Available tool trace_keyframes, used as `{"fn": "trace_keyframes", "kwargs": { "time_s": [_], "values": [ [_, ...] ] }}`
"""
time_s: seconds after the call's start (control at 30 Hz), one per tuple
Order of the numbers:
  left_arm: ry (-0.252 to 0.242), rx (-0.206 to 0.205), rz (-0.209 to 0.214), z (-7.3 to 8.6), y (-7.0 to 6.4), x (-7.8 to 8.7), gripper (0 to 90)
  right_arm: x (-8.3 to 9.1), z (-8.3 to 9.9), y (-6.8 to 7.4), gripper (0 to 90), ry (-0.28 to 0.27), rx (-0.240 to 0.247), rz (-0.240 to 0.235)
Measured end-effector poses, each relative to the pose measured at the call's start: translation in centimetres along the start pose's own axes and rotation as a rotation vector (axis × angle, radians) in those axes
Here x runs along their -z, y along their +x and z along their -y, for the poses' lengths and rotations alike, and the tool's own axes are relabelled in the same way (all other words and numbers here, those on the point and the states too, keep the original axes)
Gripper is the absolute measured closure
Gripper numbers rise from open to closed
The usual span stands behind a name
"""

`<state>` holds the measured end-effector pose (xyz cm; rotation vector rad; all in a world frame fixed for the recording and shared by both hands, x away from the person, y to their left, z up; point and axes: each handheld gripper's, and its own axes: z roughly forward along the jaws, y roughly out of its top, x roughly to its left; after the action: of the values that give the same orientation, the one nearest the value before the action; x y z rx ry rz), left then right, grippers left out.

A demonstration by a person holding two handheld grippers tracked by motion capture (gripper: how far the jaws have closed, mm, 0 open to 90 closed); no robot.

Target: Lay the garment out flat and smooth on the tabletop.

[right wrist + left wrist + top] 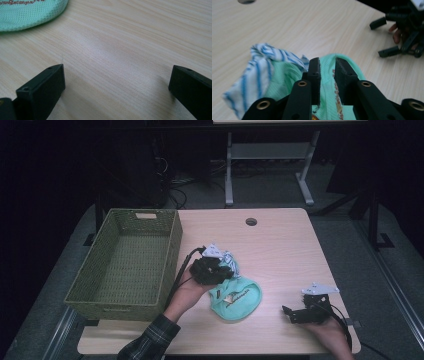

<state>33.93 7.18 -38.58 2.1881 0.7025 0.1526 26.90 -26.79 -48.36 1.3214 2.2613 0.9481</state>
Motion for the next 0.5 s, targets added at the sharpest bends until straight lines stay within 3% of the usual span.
{"fn": "trace_keyframes", "kwargs": {
  "time_s": [0.07, 0.2, 0.37, 0.5],
  "values": [
    [0.031, -0.008, 0.001, 0.5, -0.1, -0.7, 74.8, 0.0, 0.0, 0.0, 0.1, 0.000, 0.000, 0.000],
    [0.078, -0.016, -0.038, 1.3, 0.1, -2.4, 72.9, 0.0, 0.0, 0.0, 0.1, 0.000, -0.001, 0.000],
    [0.145, -0.024, -0.045, 2.4, 0.2, -4.5, 71.1, 0.0, 0.0, 0.0, 0.1, 0.000, -0.001, 0.000],
    [0.180, -0.026, -0.053, 3.1, 0.4, -5.4, 70.8, 0.2, 0.1, -0.1, 6.5, -0.015, -0.004, 0.002]
  ]
}}
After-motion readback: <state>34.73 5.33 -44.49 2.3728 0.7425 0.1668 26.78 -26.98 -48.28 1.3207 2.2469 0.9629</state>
